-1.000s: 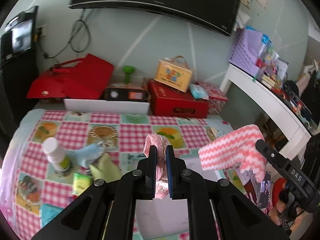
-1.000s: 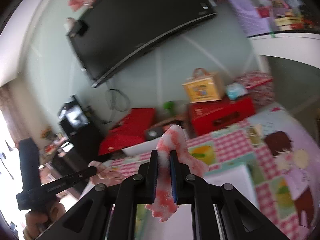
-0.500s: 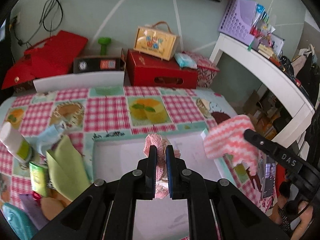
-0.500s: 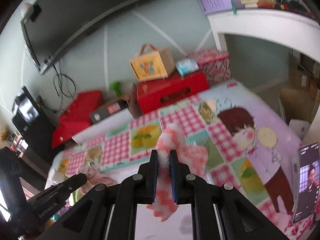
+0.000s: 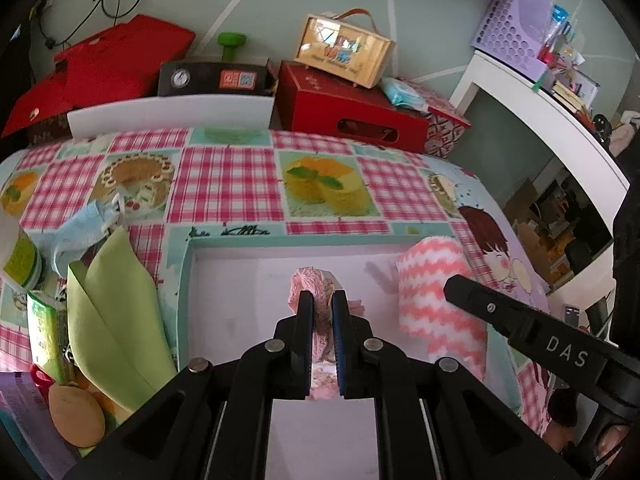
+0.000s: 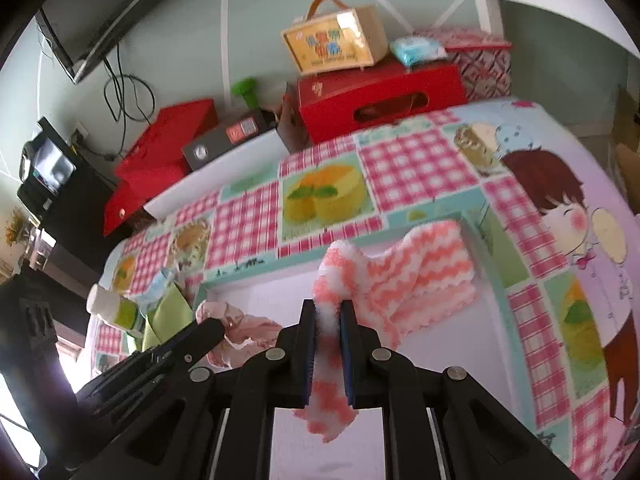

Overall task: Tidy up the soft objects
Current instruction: 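Open the right tool over the white tray while the left tool releases the floral cloth there, then move both tools back from the tray toward the pile of items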

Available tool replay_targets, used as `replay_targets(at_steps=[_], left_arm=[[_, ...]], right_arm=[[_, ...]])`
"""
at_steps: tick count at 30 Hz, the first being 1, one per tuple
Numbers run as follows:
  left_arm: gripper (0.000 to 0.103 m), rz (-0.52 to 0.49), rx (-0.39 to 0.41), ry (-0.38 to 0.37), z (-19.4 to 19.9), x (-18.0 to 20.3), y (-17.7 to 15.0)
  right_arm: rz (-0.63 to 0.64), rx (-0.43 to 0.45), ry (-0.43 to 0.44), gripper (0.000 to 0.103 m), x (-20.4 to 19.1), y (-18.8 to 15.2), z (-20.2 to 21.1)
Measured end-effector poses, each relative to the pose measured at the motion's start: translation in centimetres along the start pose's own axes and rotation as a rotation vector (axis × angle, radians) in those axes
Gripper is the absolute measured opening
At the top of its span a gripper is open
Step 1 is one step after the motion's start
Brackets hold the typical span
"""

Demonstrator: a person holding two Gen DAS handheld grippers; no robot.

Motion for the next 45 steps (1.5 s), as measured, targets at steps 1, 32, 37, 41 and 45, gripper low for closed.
replay_targets(at_steps=[1,32,37,41,45], left_arm=[[0.009,0.004,-0.002,0.000,-0.2,-0.2,-0.1],[0.083,0.013,0.023,0.082,1.8,-1.8,-0.6],[0.089,0.041,0.042,0.128,2.4,-2.9,-0.5],[0.099,0.062,0.022,0.187,2.2,-4.2,-0.9],[0.099,0.085,0.019,0.219,2.2,-5.1,-1.2]], right_arm=[[0.001,-0.015,-0.007,0.012,0.0,-0.1,-0.5],[0.073,-0.023,-0.254,0.074,2.0,0.1,-0.1],[0.090,-0.020,-0.281,0.100,2.0,0.0,-0.4],[0.091,-0.012,-0.322,0.103,2.3,-0.1,-0.4],[0.066,-0.017,-0.342,0.103,3.0,0.0,-0.5]])
Point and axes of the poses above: each gripper's, at about its wrist camera, not at the fingertips, and z roughly against the way its jaws point, x to its right, y to its top, the point moved 4 cm from there along -z, roughly the way its jaws point, and after that the axes turned 10 degrees about -y, right-handed, at the moved point
